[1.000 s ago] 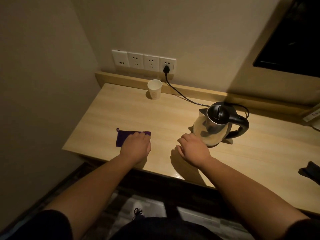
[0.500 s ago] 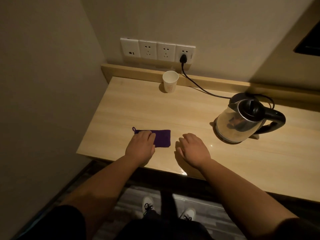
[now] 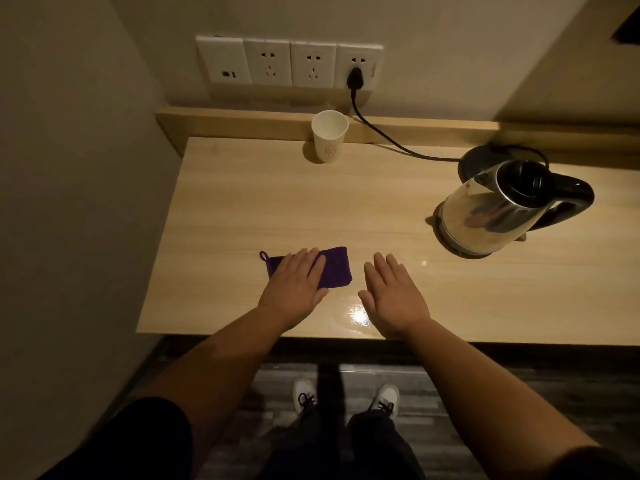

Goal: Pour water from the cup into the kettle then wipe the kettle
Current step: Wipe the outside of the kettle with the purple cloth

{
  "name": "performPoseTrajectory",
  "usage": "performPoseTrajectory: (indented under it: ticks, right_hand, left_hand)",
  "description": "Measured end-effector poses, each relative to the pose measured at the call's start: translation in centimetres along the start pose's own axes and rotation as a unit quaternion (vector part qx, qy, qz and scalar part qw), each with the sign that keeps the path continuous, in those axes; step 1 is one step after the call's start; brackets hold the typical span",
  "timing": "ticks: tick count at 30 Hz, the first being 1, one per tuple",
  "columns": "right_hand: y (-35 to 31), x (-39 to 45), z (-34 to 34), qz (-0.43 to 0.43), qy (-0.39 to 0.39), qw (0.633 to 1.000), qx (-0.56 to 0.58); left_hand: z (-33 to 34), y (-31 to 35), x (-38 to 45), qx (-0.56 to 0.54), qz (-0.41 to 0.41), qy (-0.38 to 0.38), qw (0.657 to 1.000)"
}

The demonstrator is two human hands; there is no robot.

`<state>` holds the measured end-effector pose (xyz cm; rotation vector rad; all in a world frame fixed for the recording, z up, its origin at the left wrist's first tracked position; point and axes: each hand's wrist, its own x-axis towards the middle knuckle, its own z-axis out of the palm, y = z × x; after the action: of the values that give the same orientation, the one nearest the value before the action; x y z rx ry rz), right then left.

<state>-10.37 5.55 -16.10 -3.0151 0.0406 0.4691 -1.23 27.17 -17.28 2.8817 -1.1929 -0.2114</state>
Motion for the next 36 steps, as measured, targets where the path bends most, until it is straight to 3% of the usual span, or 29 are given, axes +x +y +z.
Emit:
performPoseTrajectory:
  ticks: [6, 9, 11, 13, 15, 18, 21, 23, 25, 28, 32, 36]
  right_hand:
    - [-0.1, -0.9, -0.3, 0.008, -0.015, 0.999, 0.030]
    - [0.7, -2.5, -1.4, 0.014, 0.047, 0.992, 0.115]
    - [2.7, -3.9, -2.2, 0.066, 0.081, 0.982, 0.157]
    - [5.8, -4.8, -3.4, 0.177, 0.101, 0.959, 0.194]
    - [9.2, -5.1, -5.7, 0.317, 0.162, 0.898, 0.258]
    - [13.8, -4.2, -10.3, 0.465, 0.298, 0.762, 0.338]
    - [17.6, -2.3, -14.9, 0.525, 0.362, 0.632, 0.441]
    - [19.5, -0.6, -17.5, 0.533, 0.328, 0.601, 0.498]
    - [20.2, 1.0, -19.5, 0.524, 0.260, 0.608, 0.537]
    - [20.4, 2.9, -20.7, 0.487, 0.174, 0.690, 0.506]
    - [20.0, 5.3, -22.0, 0.420, 0.123, 0.779, 0.449]
    - [19.0, 8.0, -23.3, 0.379, 0.084, 0.825, 0.410]
  left_hand:
    - [-0.4, -0.3, 0.3, 0.012, 0.004, 0.010, 1.000]
    - [-0.5, -0.3, 0.5, 0.009, 0.001, 0.017, 1.000]
    - [-0.7, -0.2, 0.9, 0.006, 0.001, 0.018, 1.000]
    - [-0.8, -0.2, 1.1, 0.008, 0.001, 0.028, 1.000]
    - [-0.9, -0.2, 1.3, 0.011, 0.001, 0.035, 0.999]
    - [-1.1, 0.0, 1.6, 0.017, -0.005, 0.031, 0.999]
    - [-1.4, 0.3, 1.6, 0.012, -0.017, 0.017, 1.000]
    - [-1.7, 0.7, 1.5, 0.007, -0.032, 0.009, 0.999]
    - [-2.0, 1.2, 1.3, -0.001, -0.048, -0.001, 0.999]
    - [-2.6, 2.0, 1.1, -0.008, -0.070, -0.017, 0.997]
    - [-3.0, 2.9, 1.1, -0.004, -0.101, -0.043, 0.994]
    - [-3.6, 3.8, 1.0, -0.011, -0.131, -0.056, 0.990]
